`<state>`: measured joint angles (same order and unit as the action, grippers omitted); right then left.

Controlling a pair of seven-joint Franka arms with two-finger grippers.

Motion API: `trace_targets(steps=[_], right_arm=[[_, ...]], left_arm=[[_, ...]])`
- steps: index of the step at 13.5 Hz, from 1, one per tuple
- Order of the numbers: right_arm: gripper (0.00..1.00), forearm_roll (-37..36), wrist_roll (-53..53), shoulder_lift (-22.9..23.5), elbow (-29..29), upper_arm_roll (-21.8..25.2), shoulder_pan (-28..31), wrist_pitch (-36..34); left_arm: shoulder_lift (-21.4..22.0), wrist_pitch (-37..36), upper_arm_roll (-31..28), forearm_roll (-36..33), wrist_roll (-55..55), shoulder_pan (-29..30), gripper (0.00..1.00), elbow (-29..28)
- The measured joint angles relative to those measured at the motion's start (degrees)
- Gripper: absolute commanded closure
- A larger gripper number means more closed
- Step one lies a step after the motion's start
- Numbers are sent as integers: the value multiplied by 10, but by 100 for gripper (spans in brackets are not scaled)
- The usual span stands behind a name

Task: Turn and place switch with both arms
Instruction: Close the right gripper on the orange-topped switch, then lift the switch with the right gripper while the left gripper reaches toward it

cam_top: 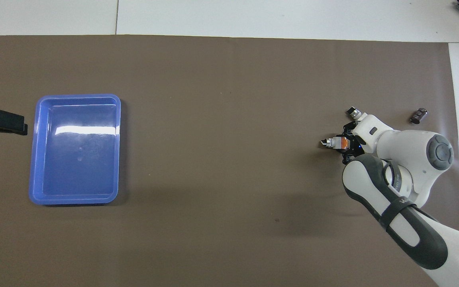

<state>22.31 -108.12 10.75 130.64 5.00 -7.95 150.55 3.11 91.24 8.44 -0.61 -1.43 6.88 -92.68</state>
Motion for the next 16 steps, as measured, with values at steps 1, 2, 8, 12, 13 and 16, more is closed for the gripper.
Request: trace_targets(steps=[1, 2, 8, 12, 13, 16], right_arm=[[100, 0, -7, -5, -13, -1, -1, -36], [100, 1, -6, -10, -32, -2, -3, -76], [100, 120, 61, -57, -132, -64, -26, -223], [100, 152, 167, -106, -156, -139, -33, -223], [100, 152, 193, -116, -162, -154, -33, -223], [100, 152, 242, -131, -171, -199, -35, -213]], left_arm=[[0, 0, 0, 0, 0, 1, 0, 0], [0, 0, 0, 0, 0, 1, 0, 0], [0, -7, 1, 90, -35, 2, 8, -2], [6, 1, 1, 237, -119, 2, 15, -23], [9, 3, 1, 273, -126, 2, 18, -33], [10, 4, 1, 373, -143, 2, 21, -67]])
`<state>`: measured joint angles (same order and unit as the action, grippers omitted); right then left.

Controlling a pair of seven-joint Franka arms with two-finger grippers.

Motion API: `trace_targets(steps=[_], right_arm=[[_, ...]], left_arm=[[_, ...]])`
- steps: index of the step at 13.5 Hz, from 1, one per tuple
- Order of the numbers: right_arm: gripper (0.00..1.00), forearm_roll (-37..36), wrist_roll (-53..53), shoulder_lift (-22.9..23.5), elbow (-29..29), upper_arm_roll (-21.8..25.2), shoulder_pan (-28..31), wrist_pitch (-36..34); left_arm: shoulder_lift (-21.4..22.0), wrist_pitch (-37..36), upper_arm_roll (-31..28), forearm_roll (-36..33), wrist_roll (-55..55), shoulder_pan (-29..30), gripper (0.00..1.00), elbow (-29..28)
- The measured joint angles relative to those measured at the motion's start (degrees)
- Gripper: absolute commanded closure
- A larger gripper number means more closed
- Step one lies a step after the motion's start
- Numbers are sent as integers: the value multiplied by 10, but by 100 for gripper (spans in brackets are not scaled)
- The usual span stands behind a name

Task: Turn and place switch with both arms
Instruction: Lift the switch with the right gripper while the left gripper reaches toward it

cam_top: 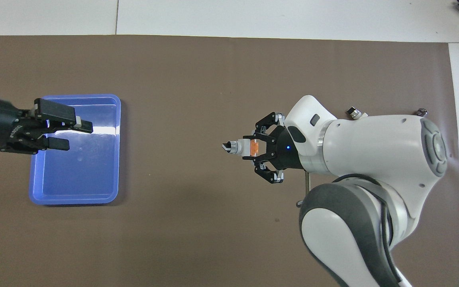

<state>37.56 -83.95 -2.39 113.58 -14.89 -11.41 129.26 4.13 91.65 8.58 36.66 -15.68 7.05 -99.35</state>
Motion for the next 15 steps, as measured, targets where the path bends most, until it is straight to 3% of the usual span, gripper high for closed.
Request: trace_targets(steps=[3, 9, 15], right_arm=[[100, 0, 25, 1, 0, -16, -22, 38], [100, 0, 61, 1, 0, -17, -70, 80], [100, 0, 94, 2, 0, -18, -105, 129]], left_arm=[[0, 6, 3, 81, -45, 0, 30, -21], [-1, 20, 11, 175, -98, -5, 35, -73], [14, 20, 14, 208, -102, -29, 39, -135]])
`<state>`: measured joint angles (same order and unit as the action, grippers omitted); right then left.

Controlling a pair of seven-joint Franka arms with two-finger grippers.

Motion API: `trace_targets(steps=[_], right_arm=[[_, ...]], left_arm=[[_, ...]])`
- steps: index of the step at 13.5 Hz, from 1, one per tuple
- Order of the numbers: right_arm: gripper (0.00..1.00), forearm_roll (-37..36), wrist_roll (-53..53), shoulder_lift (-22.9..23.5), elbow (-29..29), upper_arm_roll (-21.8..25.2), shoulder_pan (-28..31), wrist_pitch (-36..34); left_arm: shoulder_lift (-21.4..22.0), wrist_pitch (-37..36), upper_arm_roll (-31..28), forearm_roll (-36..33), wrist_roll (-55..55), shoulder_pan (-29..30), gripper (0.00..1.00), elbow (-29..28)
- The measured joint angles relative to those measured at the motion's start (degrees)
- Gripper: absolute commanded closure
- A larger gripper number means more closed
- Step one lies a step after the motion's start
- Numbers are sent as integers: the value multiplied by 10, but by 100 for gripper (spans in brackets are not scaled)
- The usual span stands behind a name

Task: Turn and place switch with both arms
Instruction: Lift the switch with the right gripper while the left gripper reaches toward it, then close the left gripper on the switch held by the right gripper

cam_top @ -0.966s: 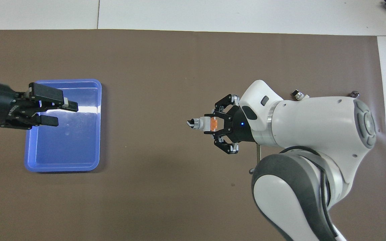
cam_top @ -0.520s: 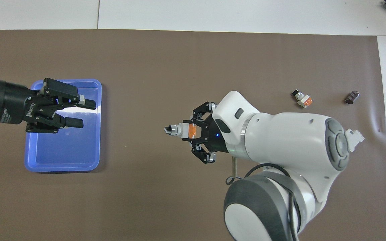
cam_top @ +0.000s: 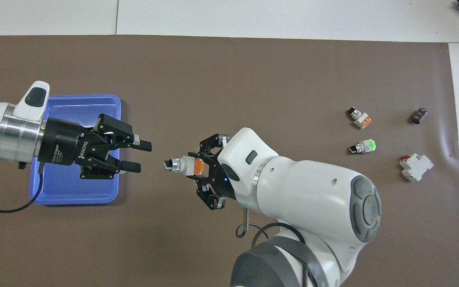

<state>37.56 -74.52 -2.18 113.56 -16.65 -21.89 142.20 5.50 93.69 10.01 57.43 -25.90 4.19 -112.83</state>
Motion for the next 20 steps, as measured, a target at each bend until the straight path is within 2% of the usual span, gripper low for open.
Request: trace_targets(steps=[7, 12, 20], right_arm=[[100, 0, 0, 1, 1, 0, -1, 0], [100, 0, 0, 1, 1, 0, -1, 0], [100, 0, 0, 1, 1, 0, -1, 3]], left_arm=[[15, -25, -3, 24, -21, -1, 52, -12], [16, -24, 0, 37, -24, -10, 53, -13], [17, 9, 0, 44, -36, -33, 61, -19]])
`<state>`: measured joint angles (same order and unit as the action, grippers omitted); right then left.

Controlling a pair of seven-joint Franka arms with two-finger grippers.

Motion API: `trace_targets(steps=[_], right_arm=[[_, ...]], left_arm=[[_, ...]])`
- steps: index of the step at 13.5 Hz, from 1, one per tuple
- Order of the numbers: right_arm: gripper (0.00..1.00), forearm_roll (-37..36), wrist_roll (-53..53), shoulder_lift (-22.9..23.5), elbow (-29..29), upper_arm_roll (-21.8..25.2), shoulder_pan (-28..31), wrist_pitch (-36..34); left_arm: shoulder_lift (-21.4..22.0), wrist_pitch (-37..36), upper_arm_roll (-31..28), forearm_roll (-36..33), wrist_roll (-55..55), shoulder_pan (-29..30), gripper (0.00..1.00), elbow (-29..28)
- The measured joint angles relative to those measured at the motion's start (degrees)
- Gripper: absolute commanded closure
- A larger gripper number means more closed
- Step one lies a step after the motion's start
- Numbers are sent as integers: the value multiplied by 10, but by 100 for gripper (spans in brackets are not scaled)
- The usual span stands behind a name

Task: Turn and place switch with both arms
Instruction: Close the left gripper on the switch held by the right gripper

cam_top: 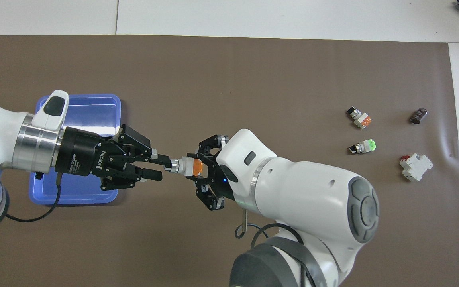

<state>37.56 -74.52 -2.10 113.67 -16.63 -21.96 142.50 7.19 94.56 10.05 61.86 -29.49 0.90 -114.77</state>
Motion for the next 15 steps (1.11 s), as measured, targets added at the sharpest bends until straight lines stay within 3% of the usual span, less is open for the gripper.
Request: trace_targets(steps=[9, 15], right_arm=[[100, 0, 2, 1, 2, 1, 0, 2], [100, 0, 3, 1, 2, 1, 0, 3]], left_arm=[[10, 30, 0, 15, 0, -8, 75, -20], [10, 43, 0, 16, 0, -8, 71, -21]])
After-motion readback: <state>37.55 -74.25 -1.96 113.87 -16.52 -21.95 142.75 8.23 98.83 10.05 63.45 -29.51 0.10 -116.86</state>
